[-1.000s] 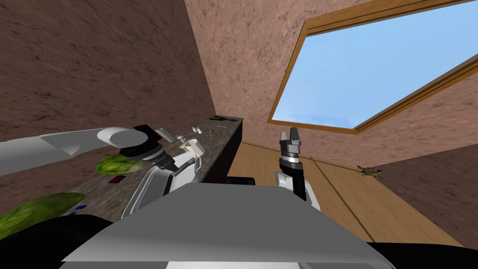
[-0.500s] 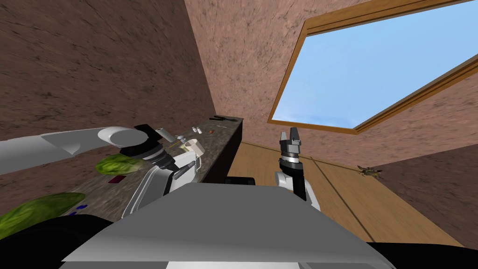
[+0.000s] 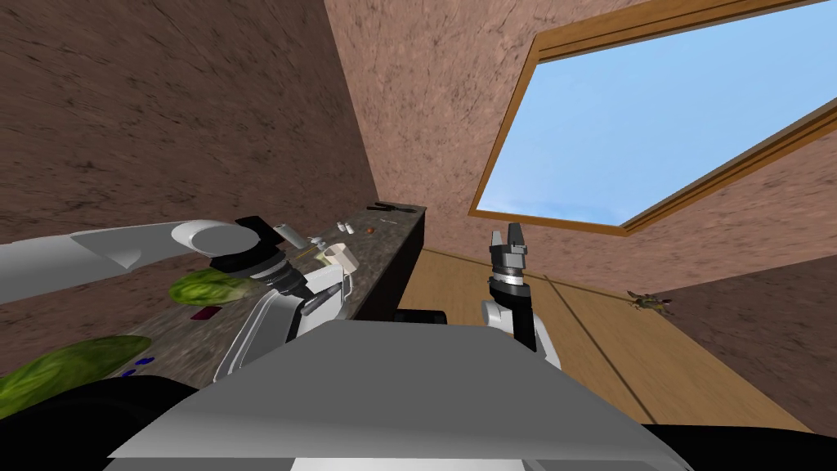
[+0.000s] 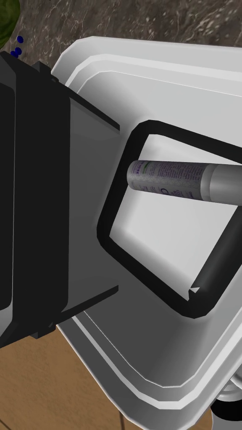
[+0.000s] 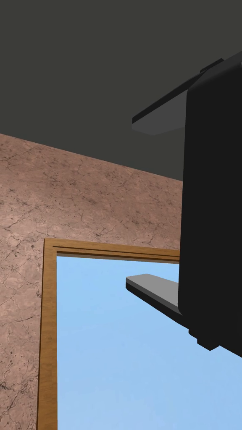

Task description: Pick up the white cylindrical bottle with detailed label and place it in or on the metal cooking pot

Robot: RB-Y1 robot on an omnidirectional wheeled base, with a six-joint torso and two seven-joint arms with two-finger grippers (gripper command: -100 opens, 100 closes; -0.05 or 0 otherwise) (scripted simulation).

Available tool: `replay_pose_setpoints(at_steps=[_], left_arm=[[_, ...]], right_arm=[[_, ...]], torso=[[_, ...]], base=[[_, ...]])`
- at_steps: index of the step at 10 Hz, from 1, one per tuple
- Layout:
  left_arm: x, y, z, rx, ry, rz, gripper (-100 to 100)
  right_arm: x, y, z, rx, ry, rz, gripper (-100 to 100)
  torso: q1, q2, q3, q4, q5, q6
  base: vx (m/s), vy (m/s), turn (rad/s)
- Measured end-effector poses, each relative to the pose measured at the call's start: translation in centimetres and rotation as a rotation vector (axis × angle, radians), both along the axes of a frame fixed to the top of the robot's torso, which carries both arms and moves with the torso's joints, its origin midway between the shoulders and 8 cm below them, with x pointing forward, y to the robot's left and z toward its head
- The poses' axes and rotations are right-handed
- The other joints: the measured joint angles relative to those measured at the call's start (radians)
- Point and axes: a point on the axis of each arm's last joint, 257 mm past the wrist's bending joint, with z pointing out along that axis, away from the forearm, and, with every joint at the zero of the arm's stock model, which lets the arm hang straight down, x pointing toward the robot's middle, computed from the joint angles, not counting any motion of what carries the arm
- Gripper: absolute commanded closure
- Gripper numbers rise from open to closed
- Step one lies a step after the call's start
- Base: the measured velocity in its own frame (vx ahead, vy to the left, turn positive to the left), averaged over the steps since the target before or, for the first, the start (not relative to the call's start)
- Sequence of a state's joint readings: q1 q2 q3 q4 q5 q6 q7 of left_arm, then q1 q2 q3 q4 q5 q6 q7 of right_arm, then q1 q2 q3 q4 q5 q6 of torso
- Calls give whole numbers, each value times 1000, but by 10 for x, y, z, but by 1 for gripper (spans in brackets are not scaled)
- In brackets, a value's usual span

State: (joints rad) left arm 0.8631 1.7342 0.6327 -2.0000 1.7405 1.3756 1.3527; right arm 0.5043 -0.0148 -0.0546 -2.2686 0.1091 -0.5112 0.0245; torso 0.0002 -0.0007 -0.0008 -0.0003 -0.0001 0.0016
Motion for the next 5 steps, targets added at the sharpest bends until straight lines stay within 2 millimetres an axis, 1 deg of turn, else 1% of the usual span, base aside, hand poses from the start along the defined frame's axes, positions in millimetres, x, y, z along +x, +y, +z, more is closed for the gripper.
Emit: replay_pose_setpoints(at_steps=[3,4,5], left_arm=[[0,0,0,0,0,0,-100],[0,0,0,0,0,0,-100],[8,17,6,29,-24,-3,-100]], right_arm=[[0,0,0,0,0,0,0],[0,0,0,0,0,0,0],[0,0,0,0,0,0,0]], torso=[[0,0,0,0,0,0],[0,0,0,0,0,0],[-5,-4,-2,-1,-1,0]], base=[[0,0,1],[94,-106,25],[126,-120,47]])
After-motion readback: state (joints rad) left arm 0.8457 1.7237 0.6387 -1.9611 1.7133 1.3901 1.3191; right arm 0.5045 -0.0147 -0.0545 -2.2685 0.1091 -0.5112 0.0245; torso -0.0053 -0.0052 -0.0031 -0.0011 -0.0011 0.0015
